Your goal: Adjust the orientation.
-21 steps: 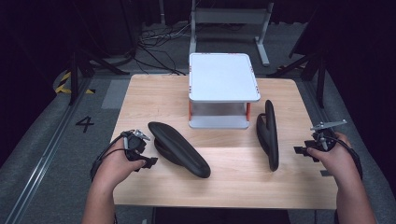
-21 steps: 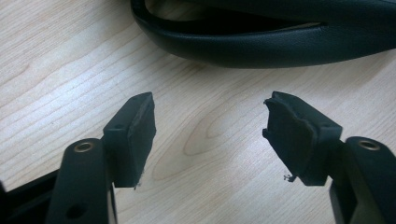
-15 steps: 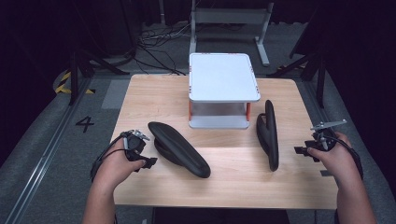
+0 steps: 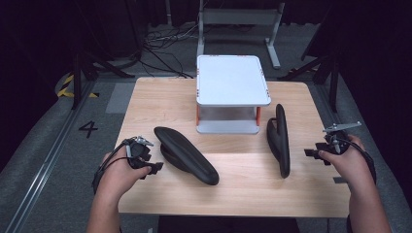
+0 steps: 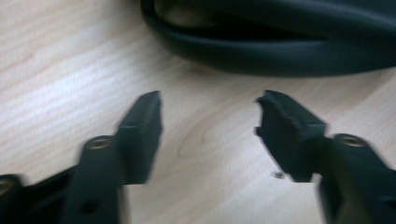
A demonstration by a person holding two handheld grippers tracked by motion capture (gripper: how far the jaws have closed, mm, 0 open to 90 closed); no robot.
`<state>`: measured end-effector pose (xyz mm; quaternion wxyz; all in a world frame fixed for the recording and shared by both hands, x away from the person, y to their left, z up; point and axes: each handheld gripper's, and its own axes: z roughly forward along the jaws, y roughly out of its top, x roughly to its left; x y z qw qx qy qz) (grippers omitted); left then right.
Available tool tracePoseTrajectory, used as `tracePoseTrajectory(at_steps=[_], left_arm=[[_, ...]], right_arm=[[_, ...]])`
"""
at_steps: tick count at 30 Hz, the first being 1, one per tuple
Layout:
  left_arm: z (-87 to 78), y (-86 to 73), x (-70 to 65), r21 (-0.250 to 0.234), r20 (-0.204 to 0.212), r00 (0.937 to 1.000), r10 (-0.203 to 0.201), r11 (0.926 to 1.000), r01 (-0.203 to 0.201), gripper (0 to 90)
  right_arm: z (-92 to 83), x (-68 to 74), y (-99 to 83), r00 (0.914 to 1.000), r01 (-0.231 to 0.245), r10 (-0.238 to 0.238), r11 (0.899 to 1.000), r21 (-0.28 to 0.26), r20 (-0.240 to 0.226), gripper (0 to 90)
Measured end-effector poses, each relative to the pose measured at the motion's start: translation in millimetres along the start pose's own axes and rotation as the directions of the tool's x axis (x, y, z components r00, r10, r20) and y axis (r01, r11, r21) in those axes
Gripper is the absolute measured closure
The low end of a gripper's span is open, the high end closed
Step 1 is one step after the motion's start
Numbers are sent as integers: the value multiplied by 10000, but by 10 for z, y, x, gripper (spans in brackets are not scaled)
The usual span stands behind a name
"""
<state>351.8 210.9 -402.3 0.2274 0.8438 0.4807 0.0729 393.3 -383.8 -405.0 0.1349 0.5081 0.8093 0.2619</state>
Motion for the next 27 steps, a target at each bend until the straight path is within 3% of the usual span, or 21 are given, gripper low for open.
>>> tracePoseTrajectory(at_steps=[1,2,3,4,5,7,11,16,21,27], left_arm=[[-6,14,-10,220,-159,9997,181,9996,-177,491],[3,22,-19,223,-100,9995,302,9993,-300,572],[3,22,-19,223,-100,9995,302,9993,-300,604],[35,44,-33,260,213,9981,574,9980,-580,604],[66,51,-43,384,264,9978,608,9973,-618,694],[120,62,-54,637,197,9965,817,9945,-829,726],[225,71,-68,949,355,9954,894,9912,-924,757],[348,107,-98,1252,454,9948,916,9874,-967,887],[500,149,-173,1504,830,9919,958,9828,-1075,900],[572,191,-227,1533,1194,9891,864,9827,-1043,900]], right_arm=[[-2,3,3,10000,-14,14,10000,-22,-2,407],[-9,7,5,10000,-31,31,10000,-48,-13,407],[-9,7,5,10000,-31,31,10000,-48,-13,407],[-13,5,5,10000,-1,0,10000,-86,-41,407],[-24,-1,0,9999,-73,72,9999,-135,-85,407],[-30,-9,-8,9999,-127,126,9998,-183,-68,408],[-33,-17,-15,9998,-179,178,9997,-185,-74,406],[-19,-9,-17,9996,-215,212,9996,-185,-160,406],[-11,-1,-28,9995,-243,240,9996,-159,-190,406],[-40,-24,-62,9993,-355,352,9992,-184,-155,405]])
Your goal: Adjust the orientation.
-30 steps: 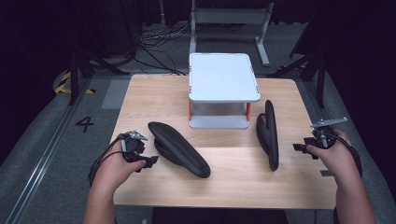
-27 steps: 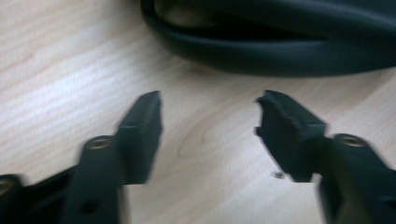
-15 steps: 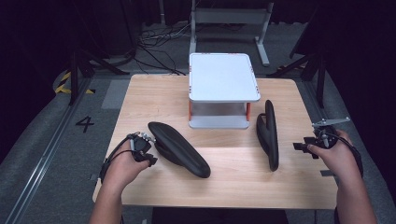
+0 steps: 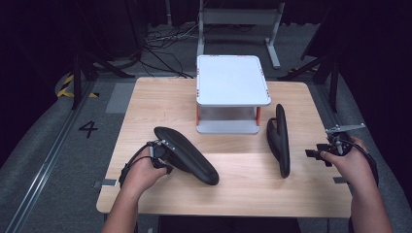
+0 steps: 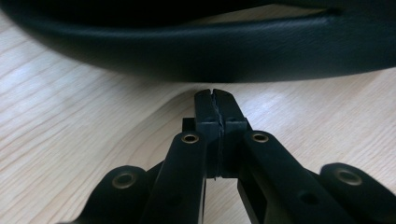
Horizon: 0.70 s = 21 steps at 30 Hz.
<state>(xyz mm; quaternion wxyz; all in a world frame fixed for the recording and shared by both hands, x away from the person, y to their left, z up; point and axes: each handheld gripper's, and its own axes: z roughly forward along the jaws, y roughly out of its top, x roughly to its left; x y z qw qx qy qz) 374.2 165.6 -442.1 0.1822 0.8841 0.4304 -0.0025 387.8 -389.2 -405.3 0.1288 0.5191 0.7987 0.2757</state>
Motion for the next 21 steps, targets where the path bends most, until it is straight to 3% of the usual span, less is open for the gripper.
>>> tracePoseTrajectory(at_steps=[11,19,21], left_arm=[[-97,131,-120,-386,210,9996,165,9991,-156,885],[-157,279,-224,-1137,431,9985,347,9931,-296,842],[-151,326,-235,-1442,445,9979,467,9888,-398,820]], right_arm=[[-68,-35,-76,9998,-154,155,9998,-96,146,405],[-131,-67,-162,9990,-343,346,9994,-107,274,404],[-141,-77,-199,9986,-417,419,9991,-67,320,404]])
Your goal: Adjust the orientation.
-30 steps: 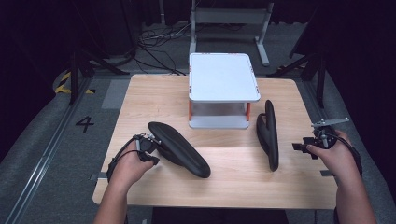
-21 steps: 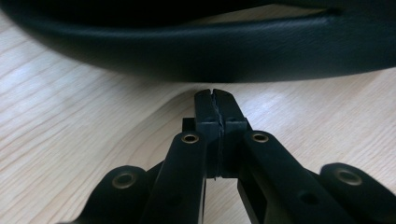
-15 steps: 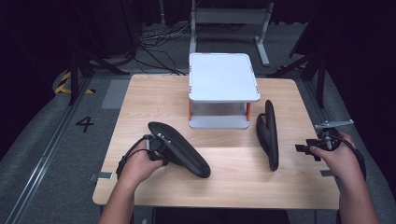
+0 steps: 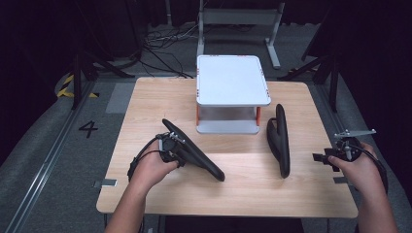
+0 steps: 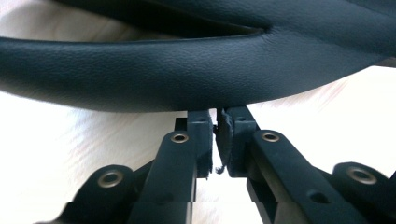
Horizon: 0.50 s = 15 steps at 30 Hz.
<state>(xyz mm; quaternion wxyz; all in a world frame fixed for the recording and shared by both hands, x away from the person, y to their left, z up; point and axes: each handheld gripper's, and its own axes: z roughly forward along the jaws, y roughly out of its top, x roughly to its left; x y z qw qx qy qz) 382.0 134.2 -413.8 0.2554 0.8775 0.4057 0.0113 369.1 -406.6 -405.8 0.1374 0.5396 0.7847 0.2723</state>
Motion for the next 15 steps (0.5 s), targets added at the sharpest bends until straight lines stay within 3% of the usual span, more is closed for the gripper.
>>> tracePoseTrajectory(at_steps=[5,9,10,12,13,15], left_arm=[[33,103,-16,-790,-60,9998,187,9967,-192,762],[98,202,-33,-1648,-95,9997,224,9860,-237,718],[138,222,-41,-1615,-93,9998,202,9866,-214,718],[266,262,-57,-1396,-723,9962,479,9885,-576,728],[303,274,-70,-1372,-767,9963,394,9893,-497,751],[385,305,-105,-567,-1067,9927,557,9965,-620,766]], right_arm=[[-43,-29,-75,9998,-178,178,9998,-42,77,402],[-68,-55,-135,9996,-233,232,9997,31,169,401],[-72,-58,-149,9995,-270,270,9996,26,181,401],[-79,-64,-173,9993,-322,321,9995,46,208,401],[-83,-66,-186,9992,-347,346,9994,40,215,401],[-95,-74,-203,9991,-358,357,9994,35,212,401]])
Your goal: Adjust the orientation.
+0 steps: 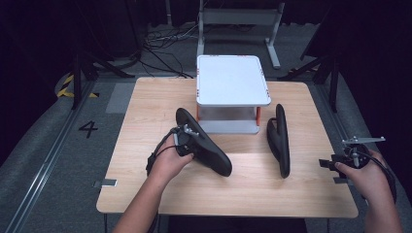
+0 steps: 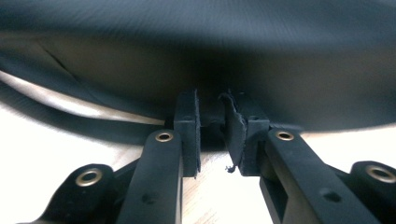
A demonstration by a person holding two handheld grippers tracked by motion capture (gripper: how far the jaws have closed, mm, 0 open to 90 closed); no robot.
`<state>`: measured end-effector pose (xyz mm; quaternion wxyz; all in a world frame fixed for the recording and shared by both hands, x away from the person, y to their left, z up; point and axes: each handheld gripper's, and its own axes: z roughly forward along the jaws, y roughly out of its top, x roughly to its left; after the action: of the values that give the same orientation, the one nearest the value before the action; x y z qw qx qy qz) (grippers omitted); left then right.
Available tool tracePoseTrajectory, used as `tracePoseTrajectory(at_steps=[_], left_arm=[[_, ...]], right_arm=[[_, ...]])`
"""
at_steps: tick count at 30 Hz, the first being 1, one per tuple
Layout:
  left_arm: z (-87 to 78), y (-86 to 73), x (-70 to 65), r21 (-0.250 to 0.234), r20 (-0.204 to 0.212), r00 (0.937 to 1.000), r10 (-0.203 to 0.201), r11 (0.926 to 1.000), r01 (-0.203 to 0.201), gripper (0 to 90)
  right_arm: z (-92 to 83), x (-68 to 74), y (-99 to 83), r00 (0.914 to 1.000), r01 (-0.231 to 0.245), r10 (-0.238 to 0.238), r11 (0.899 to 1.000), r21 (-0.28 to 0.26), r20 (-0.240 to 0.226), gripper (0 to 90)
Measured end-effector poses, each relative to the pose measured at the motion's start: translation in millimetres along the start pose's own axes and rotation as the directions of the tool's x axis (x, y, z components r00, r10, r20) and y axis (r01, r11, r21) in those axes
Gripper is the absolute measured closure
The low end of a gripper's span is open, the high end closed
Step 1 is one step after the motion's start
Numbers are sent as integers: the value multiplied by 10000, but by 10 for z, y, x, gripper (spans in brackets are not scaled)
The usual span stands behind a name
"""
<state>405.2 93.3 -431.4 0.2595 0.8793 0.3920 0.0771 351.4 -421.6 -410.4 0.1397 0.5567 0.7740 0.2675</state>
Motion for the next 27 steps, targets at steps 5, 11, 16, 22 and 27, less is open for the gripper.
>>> tracePoseTrajectory(at_steps=[5,11,16,22,27], left_arm=[[39,-10,7,-134,39,10000,-50,9999,51,749],[-33,-9,-8,-778,-25,9999,105,9969,-107,623],[-57,38,4,-1414,-318,9991,275,9894,-317,595],[55,79,7,-1380,-370,9987,349,9896,-397,600],[143,195,-33,-1886,-429,9949,910,9772,-975,545]], right_arm=[[-23,-24,-23,9998,-165,165,9999,-19,55,401],[11,-9,-17,9999,-48,48,10000,8,-92,397],[31,-3,-13,9999,-99,99,9999,67,-107,396],[52,5,-27,9999,-83,85,9999,134,-136,394],[44,2,-50,9998,-151,152,9998,160,-89,393]])
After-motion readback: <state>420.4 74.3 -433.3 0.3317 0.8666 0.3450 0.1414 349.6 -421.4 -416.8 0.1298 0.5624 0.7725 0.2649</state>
